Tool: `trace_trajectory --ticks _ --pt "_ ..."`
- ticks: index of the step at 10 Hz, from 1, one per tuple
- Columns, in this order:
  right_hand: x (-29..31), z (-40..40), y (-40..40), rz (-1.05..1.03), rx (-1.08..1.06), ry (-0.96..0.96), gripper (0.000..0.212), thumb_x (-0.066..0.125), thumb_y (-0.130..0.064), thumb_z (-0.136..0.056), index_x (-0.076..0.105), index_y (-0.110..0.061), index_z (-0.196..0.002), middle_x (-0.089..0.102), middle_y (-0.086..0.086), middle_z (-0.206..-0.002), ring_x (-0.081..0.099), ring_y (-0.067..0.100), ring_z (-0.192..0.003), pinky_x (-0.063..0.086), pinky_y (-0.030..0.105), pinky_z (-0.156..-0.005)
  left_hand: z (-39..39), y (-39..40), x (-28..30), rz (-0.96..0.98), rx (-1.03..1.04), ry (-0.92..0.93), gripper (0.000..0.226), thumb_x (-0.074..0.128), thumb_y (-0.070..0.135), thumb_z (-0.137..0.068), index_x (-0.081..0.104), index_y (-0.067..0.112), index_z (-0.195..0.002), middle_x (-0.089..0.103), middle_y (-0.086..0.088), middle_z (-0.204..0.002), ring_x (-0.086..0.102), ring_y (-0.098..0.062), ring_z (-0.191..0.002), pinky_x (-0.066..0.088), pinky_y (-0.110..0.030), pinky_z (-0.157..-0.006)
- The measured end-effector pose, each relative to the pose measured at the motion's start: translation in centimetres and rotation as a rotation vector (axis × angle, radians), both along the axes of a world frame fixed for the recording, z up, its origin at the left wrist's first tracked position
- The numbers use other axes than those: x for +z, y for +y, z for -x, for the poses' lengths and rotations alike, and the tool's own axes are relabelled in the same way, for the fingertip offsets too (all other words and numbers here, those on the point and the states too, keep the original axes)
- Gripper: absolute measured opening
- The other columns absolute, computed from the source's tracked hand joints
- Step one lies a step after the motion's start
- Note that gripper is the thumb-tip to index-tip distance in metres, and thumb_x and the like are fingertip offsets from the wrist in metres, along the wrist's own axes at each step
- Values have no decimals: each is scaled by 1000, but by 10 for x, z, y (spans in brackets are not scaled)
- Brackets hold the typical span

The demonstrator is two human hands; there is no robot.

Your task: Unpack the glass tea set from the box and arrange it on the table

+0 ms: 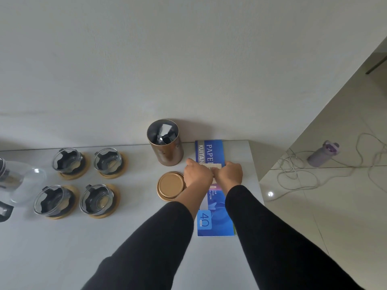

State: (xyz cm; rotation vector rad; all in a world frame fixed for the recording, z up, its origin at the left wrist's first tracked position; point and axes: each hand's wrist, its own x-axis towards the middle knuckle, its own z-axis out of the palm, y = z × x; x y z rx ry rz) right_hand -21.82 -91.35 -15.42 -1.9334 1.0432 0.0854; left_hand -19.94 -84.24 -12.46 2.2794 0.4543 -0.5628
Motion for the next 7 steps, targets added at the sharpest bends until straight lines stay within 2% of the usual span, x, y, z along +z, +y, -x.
trace_trajectory --ticks 1,2,3,4,5,7 --pt "0 0 -2 32 29 2 36 66 -25 -88 60 -6 -117 59 11 -117 61 27 -104 53 30 -83 -4 7 5 53 16 36 35 47 15 -99 35 9 -132 56 -15 -123 62 -29 -108 58 -38 -85" --pt "3 0 -2 56 57 22 40 64 -25 -89 58 -5 -123 57 12 -123 59 28 -110 50 30 -87 -2 9 6 63 -9 57 35 48 14 -98 35 9 -131 55 -16 -125 61 -30 -110 57 -39 -86" --pt "1 -1 -5 46 97 20 44 65 -25 -88 56 -8 -128 55 12 -129 57 30 -113 50 35 -95 3 10 8 78 -7 61 35 49 13 -98 36 8 -131 55 -16 -126 61 -29 -110 57 -34 -82" --pt "7 2 -8 41 149 36 48 63 -27 -89 52 -8 -132 52 13 -132 55 29 -116 47 33 -97 9 10 10 109 1 69 36 48 12 -98 36 9 -132 54 -15 -126 60 -28 -110 54 -32 -77" --pt "9 5 -8 61 177 57 48 58 -30 -93 49 -4 -132 51 14 -133 53 29 -118 44 30 -93 14 10 14 154 -5 79 39 45 12 -99 33 13 -137 54 -13 -126 60 -26 -109 54 -31 -75" --pt "27 26 -3 46 149 47 54 53 -32 -95 41 -2 -137 47 15 -140 48 30 -126 41 32 -97 22 15 15 225 -40 8 40 37 12 -101 32 17 -140 56 -11 -122 57 -20 -89 54 -29 -68"
